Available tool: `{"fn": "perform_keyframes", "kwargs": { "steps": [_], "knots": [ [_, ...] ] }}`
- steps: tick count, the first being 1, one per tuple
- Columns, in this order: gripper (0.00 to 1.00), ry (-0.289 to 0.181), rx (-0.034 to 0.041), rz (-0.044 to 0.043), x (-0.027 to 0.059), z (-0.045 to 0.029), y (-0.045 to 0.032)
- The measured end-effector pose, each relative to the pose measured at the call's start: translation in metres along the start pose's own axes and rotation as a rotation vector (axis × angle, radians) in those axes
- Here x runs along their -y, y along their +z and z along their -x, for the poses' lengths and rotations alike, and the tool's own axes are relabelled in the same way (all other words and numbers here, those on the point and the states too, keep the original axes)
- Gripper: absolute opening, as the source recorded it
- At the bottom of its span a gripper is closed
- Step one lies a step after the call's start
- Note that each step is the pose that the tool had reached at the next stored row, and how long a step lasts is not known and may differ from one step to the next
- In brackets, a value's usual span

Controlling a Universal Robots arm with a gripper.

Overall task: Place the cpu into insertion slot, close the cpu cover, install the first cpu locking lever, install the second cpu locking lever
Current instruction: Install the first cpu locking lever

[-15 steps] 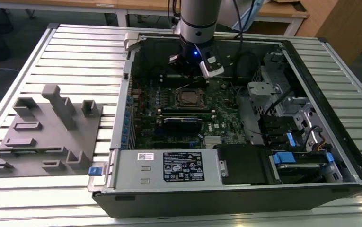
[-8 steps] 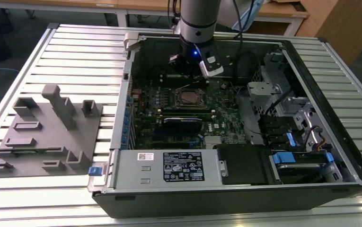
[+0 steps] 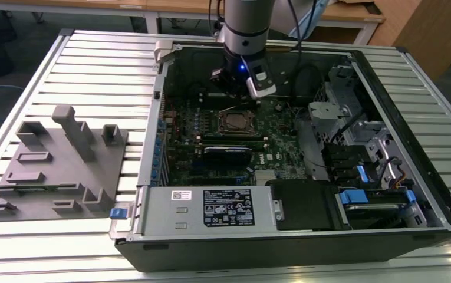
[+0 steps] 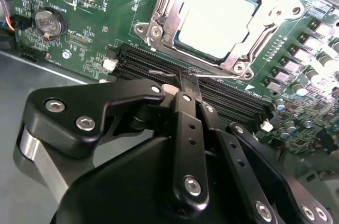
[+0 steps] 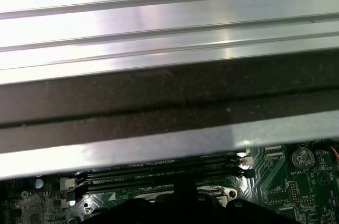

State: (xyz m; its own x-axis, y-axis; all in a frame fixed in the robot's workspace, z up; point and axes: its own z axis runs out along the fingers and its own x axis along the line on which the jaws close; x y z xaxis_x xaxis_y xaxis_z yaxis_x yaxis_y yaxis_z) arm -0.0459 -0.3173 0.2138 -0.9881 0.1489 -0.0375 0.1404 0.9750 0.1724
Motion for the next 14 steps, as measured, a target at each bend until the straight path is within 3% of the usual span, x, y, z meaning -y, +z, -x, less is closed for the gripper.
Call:
{"fn": "perform_keyframes", "kwargs": {
  "steps": [6,14],
  "knots": [
    [0.1,0.038,0.0066,-0.0016,0.0004,-0.0001,0.0023],
    [0.1,0.133,0.0233,-0.0051,0.0006,-0.0001,0.0034]
  ]
}}
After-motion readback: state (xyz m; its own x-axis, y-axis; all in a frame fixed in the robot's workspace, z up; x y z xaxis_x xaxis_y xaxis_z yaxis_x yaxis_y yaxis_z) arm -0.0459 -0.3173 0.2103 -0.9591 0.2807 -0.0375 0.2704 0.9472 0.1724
